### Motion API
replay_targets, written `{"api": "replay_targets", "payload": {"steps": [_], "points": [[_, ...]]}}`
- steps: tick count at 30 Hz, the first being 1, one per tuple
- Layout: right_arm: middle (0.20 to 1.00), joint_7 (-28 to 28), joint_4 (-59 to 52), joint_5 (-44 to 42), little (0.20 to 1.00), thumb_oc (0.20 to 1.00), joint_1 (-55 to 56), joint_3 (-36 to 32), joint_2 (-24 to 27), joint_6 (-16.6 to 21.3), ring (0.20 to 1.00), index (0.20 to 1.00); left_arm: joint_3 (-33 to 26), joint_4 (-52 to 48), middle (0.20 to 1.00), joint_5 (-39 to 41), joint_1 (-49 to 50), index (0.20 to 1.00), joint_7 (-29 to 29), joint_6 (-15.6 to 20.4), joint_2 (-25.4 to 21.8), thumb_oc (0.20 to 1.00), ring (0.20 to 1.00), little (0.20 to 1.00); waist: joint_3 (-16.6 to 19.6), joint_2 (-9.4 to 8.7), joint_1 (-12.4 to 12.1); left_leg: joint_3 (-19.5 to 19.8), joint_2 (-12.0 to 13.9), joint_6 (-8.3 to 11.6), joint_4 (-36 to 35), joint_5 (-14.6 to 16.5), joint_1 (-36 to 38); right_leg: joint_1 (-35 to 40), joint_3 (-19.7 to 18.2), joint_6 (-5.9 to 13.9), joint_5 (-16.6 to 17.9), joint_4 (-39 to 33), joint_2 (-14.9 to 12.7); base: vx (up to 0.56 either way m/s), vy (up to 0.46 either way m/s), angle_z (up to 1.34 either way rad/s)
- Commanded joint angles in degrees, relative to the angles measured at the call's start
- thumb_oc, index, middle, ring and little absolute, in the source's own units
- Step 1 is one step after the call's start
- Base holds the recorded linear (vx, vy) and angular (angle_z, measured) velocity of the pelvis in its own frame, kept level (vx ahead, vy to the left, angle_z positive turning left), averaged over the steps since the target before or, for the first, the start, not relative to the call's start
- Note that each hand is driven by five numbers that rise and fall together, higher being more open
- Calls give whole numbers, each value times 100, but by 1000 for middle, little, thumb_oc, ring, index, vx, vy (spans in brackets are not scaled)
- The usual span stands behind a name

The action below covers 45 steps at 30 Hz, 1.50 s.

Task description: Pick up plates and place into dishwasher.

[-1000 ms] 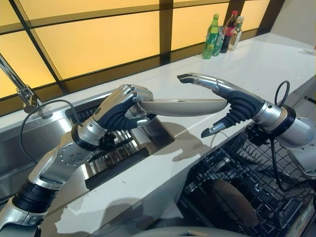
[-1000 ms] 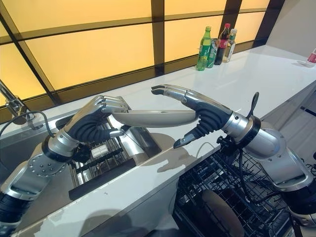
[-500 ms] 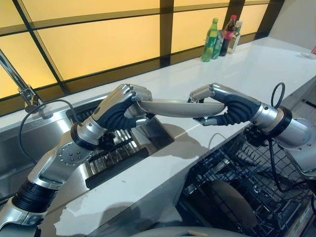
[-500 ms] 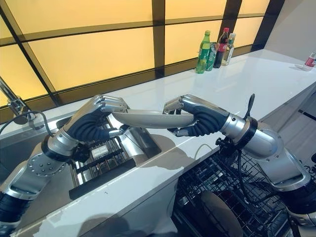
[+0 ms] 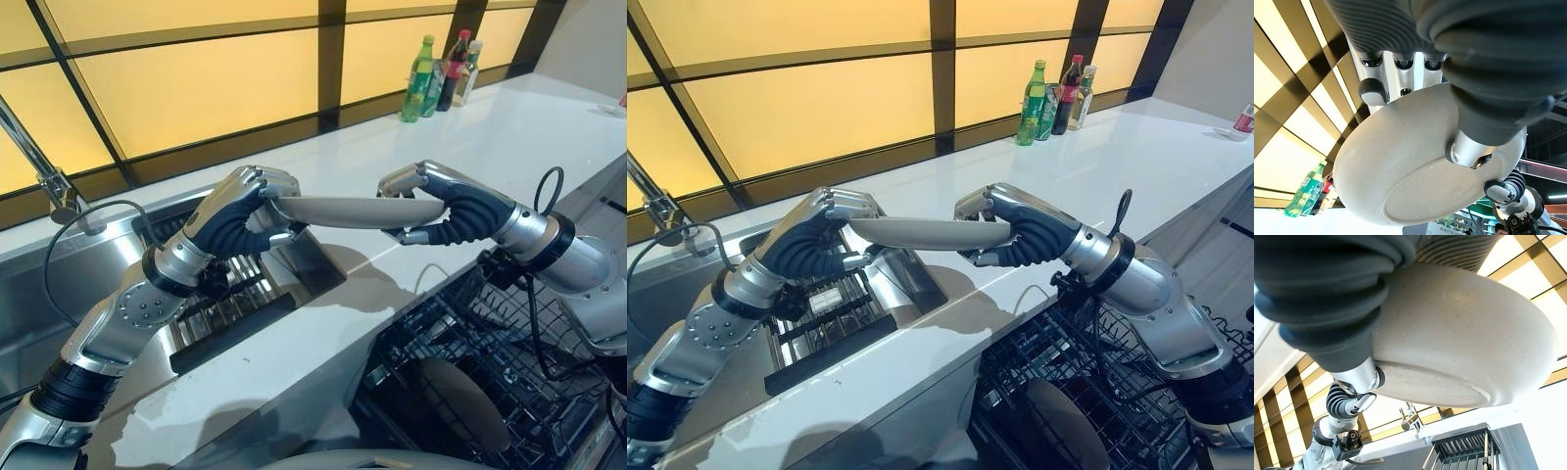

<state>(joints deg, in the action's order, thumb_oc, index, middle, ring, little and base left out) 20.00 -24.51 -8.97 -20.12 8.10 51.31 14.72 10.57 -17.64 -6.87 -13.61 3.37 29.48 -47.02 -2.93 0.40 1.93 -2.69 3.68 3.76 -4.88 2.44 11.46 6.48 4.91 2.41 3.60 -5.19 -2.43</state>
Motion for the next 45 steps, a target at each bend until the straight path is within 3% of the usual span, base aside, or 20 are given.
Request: {"api": "replay_targets", "payload": {"steps": [1,6,18,26,31,34,38,45], "points": [[200,-757,272,-46,200,200,-95,-121,-419,173,200,200,-153,11,1000,608,-301,1000,301,-588,294,1000,1000,1000,226,-112,-141,-109,-178,-199,11,-105,-437,45,23,226,-598,464,-89,0,0,0],[200,-1050,513,252,200,200,166,-533,-588,120,200,200,-680,399,1000,1198,-98,1000,811,-776,551,1000,1000,1000,242,-115,-120,-143,-192,-226,13,-94,-428,42,11,243,-577,443,-123,-6,19,0],[200,-1907,791,743,200,200,1143,-1833,-630,67,200,200,-1855,552,1000,1258,368,1000,1701,-1023,931,1000,1000,1000,252,-121,74,-300,-256,-273,28,-27,-389,-52,-73,306,-532,511,-236,3,61,-3],[200,-2485,1196,921,200,200,2038,-2751,-724,-249,200,200,-2455,678,1000,1435,794,1000,1718,-1094,1090,1000,1000,1000,193,-160,302,-446,-316,-366,-4,101,-295,-157,-196,414,-543,726,-307,40,68,-9],[200,-2759,1596,971,200,200,2514,-3204,-829,-483,200,200,-2670,789,1000,1554,921,1000,1740,-1194,1026,1000,1000,1000,66,-208,495,-509,-367,-475,-12,137,-290,-412,-331,488,-469,1235,-263,9,15,-13],[200,-2839,1961,1253,200,200,2712,-3294,-829,-655,200,200,-2705,965,1000,1747,839,1000,1792,-1298,977,1000,1000,1000,-16,-257,611,-493,-392,-513,-12,129,-299,-615,-508,546,-391,1479,-240,-15,-104,-20],[200,-2709,2365,958,200,200,2853,-3184,-950,-736,200,200,-2726,1015,1000,1701,766,1000,1858,-1447,968,1000,1000,1000,-116,-306,612,-597,-312,-449,-12,123,-303,-567,-499,621,-289,1129,-373,4,-252,-13],[200,-2492,2660,743,200,200,2821,-2827,-1303,-1194,200,200,-2720,1091,1000,1808,774,1000,1744,-1742,1092,1000,1000,1000,-216,-228,545,-623,-76,-312,22,16,-389,-407,-514,487,-393,705,-218,51,-286,-6]]}}
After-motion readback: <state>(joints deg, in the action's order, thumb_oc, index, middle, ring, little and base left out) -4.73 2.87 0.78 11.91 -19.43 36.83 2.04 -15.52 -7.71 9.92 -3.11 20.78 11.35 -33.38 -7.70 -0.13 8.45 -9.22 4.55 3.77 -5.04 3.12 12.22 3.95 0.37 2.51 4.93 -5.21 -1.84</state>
